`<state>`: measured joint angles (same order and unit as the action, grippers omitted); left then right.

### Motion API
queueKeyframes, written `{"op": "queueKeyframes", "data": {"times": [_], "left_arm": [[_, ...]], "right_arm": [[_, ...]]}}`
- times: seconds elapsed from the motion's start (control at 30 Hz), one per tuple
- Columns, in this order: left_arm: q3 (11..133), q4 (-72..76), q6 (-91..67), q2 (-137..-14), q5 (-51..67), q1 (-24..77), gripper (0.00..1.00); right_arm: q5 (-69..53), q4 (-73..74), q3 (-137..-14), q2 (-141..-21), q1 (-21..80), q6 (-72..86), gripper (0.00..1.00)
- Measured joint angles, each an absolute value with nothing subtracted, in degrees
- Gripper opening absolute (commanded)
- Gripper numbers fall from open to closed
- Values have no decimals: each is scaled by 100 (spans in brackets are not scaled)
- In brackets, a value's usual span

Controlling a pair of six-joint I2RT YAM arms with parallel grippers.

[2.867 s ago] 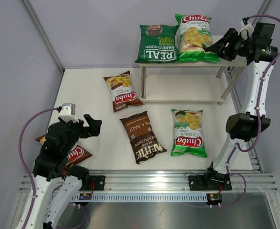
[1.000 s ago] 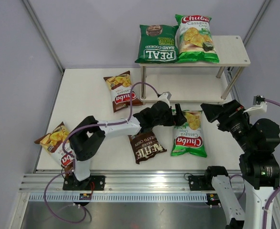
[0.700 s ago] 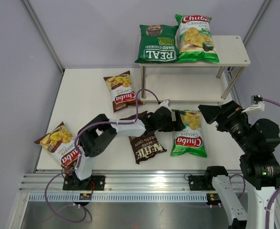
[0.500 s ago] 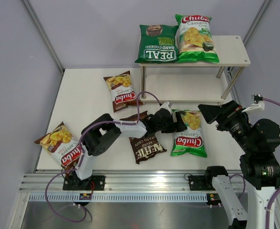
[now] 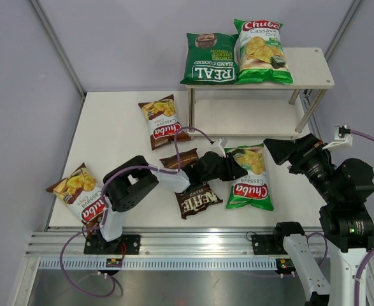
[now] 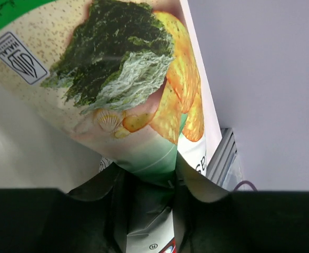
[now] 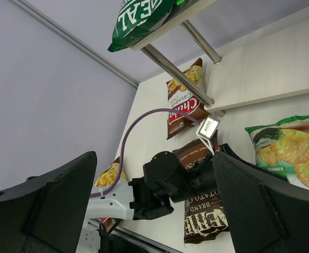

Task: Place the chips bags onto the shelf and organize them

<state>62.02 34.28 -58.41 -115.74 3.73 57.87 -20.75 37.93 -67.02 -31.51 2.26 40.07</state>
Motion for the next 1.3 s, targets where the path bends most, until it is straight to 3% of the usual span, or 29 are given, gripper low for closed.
{"op": "queueKeyframes", "data": {"times": [0.27, 0.47, 0.93, 1.13, 1.3], "left_arm": [[5559, 3669, -5745, -11059, 327, 5846, 12], [4943, 3677, -5721, -10175, 320, 5841, 9], [3741, 2703, -4482, -5900, -574, 6346, 8], [4233, 1415, -3691, -4508, -1245, 6541, 7], [5994, 3, -3063, -5017, -1756, 6204, 4]], "right_arm": [[-2075, 3754, -6692, -3151, 226, 3986, 99], [-2047, 3752, -6685, -3151, 226, 3883, 100], [-1461, 4228, -7773, -3658, 491, 2814, 99], [-1782, 4171, -8154, -3946, 576, 2637, 99], [-3341, 3317, -8125, -4661, 637, 3236, 99]]}}
